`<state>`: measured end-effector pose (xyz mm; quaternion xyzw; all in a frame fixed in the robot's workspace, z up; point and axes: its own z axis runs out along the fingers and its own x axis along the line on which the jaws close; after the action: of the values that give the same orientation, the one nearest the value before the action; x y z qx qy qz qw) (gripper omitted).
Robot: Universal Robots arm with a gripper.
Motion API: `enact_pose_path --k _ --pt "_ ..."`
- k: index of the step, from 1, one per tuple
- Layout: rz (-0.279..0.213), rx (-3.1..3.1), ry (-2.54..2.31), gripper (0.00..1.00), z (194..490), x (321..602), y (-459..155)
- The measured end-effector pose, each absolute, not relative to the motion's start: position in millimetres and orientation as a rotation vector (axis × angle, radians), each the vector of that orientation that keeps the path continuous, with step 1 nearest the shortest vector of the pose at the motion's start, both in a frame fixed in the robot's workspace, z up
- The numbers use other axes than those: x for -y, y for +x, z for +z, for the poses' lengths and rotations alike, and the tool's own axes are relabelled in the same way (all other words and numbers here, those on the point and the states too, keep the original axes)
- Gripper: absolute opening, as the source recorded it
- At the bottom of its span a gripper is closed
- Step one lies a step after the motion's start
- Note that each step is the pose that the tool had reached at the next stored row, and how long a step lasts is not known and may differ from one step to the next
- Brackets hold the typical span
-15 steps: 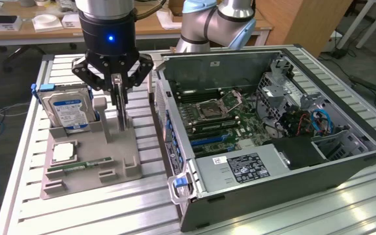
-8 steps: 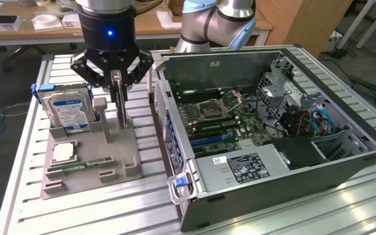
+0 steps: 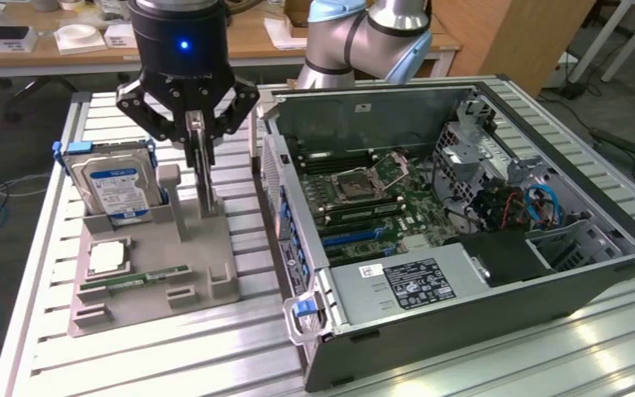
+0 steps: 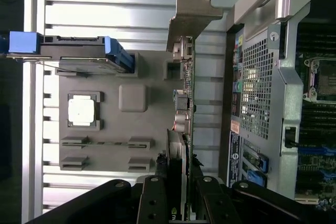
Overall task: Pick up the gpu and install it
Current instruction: 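Pick up the gpu and move the gpu toward the slot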
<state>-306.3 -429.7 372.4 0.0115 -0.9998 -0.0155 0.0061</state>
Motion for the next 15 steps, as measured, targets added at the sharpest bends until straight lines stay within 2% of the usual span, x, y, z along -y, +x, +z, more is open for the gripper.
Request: enact_pose_path --k 15 --pt "-0.048 3.129 0.036 0.27 393 430 -306"
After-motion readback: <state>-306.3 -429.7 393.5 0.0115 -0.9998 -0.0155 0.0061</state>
